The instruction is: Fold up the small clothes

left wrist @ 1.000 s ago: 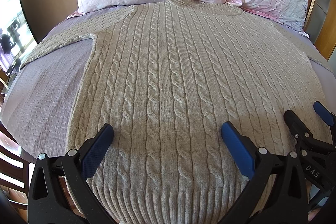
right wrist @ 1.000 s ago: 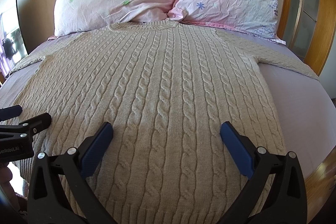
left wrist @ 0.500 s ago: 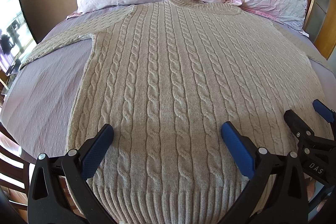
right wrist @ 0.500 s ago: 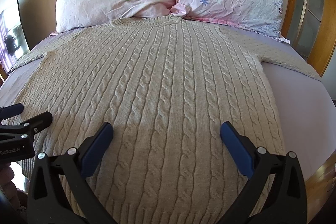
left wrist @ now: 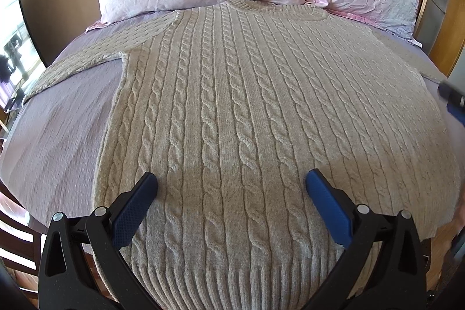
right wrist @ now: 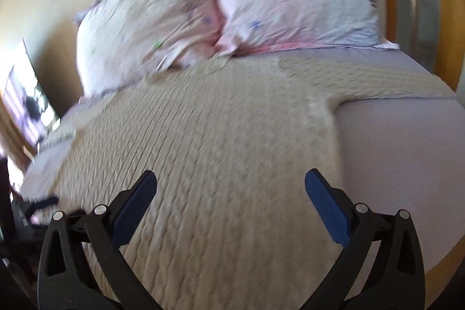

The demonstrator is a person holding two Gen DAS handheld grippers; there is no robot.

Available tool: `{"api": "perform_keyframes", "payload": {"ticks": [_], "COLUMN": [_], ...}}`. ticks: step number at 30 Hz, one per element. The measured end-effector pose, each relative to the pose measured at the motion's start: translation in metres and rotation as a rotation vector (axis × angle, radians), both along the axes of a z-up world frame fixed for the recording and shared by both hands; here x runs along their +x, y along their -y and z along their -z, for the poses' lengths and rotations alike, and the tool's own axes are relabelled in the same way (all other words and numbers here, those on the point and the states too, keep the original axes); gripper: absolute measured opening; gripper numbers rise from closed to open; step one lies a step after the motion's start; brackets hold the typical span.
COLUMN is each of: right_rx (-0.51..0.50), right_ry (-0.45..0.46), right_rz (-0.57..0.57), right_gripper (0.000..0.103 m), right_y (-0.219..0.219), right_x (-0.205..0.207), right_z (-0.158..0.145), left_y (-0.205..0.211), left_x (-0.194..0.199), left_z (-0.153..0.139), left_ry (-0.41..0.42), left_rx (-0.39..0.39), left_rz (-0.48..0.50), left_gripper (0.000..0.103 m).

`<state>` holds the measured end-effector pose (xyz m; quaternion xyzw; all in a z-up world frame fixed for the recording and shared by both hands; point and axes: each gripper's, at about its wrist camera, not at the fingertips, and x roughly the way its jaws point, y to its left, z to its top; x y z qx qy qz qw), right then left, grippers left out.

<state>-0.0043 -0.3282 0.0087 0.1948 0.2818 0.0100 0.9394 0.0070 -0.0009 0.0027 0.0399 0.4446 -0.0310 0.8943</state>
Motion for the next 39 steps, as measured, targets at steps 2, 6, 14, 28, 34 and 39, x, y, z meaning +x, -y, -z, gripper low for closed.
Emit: {"api": "perform_keyframes", "payload": {"ticks": [2,6,14,28,34,39], "right_rx": [0.129,0.337,0.496,0.240,0.094,0.020], "right_ry": [-0.020,-0.090,-0.195,0.099,0.161,-0.002], "right_rz": [0.159,0.424,0.705,0.474,-0.216,-0.580], "right_gripper": [0.101,0.068,0.053,0.007,0.007,0.048], "right_y": [0.063,0.177,0.278,0.193,-0.041,-0.160], "right_x": [0.012,0.035,0.073,0.121,0.167,0.180], "right_z": [-0.004,0.007,0.033,-0.049,-0.093,-0.048], "left_y": [0.002,-0.011,-0.092,-0.294,-0.334,-0.354], "left_x": [0.003,0.015,0.060,0.107,0.119,0.123], "left_z": [-0.003,-0.026,-0.055,-0.044,-0.023,-0.009], "left_ry": [0.023,0.147,0.296,0.250,0.207,0.194], "left_rx": [0.028,-0.017,-0.376,-0.463,-0.602,-0.674], "left_rz": [0.018,0.044,0.025,-0.537,-0.675,-0.777], "left_gripper": [0.102,0.102,0.102,0.102,0.093,0.083]}}
